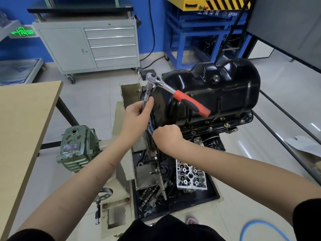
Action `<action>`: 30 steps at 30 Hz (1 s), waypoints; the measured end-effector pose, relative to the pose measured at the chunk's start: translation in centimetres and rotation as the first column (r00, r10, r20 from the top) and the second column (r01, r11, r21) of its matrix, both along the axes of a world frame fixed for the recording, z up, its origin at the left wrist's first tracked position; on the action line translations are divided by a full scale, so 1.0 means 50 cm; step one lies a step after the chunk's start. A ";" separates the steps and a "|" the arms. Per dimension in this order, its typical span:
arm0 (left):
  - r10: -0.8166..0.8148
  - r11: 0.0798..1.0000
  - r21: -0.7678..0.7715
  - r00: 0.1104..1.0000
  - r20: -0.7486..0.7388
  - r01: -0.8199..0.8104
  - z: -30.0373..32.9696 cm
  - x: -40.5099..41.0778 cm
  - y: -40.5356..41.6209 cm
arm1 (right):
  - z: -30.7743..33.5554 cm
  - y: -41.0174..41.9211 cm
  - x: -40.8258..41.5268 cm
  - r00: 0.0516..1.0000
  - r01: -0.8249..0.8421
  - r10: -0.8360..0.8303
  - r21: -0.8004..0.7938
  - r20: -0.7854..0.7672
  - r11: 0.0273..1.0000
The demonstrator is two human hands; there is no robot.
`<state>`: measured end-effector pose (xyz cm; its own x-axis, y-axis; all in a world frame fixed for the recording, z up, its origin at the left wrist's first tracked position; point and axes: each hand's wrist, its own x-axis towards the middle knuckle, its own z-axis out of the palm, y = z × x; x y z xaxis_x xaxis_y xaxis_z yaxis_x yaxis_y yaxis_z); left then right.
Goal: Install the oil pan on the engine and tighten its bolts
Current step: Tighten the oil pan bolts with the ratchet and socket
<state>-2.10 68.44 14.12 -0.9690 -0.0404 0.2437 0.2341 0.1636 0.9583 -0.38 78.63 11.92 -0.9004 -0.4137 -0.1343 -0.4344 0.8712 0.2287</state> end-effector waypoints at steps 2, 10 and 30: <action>0.011 1.000 -0.007 1.000 -0.004 -0.011 0.001 0.002 0.000 | -0.007 0.001 -0.001 0.999 0.001 -0.004 -0.041 -0.051 0.999; 0.004 1.000 -0.011 1.000 -0.006 -0.004 -0.001 0.004 0.000 | -0.018 0.001 -0.005 0.999 -0.021 0.019 -0.033 -0.049 0.999; -0.008 1.000 -0.015 1.000 -0.011 0.008 -0.006 0.006 0.000 | -0.028 0.015 -0.006 0.998 -0.028 0.027 -0.008 -0.063 1.000</action>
